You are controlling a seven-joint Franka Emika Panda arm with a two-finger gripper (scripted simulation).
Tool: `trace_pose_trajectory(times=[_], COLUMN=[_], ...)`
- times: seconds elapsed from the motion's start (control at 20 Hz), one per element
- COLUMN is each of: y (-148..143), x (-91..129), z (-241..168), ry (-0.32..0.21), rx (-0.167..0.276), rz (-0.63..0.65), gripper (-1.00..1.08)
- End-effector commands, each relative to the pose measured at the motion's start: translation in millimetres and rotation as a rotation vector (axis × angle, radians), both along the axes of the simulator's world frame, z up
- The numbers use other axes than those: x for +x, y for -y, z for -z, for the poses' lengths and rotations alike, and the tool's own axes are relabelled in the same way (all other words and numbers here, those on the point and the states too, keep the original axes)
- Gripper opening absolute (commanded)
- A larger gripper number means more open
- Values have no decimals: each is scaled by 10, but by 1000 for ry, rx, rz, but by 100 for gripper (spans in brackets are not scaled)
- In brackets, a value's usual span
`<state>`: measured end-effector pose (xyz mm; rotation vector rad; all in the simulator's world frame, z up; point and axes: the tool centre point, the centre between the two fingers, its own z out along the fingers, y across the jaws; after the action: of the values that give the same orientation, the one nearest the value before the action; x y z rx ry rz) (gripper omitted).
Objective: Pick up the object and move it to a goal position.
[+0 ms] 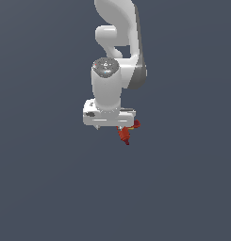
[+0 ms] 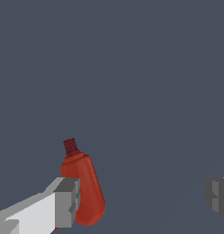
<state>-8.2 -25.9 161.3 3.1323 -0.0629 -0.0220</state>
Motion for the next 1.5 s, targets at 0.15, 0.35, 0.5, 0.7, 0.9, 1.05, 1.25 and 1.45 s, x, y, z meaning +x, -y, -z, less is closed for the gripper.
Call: trace_pose_trajectory(times=[0.15,0.35,0.5,0.7,0.9,1.05,1.25,1.45], y=[34,95,75,-32,-237,-446,-666,-783], x=[-11,-30,-32,-63,-134,-226,-345,-419], z=[16,37,54,175,405,645,901,1041], ry=[-6,-16,-19,-45,-94,-146,-202,-233], rx=[-2,-5,-6,-12,-23,-36,-50,-58], rz=[-2,-3,-7,-42,-109,-180,-257,-300], gripper=[108,108,108,108,108,108,108,108])
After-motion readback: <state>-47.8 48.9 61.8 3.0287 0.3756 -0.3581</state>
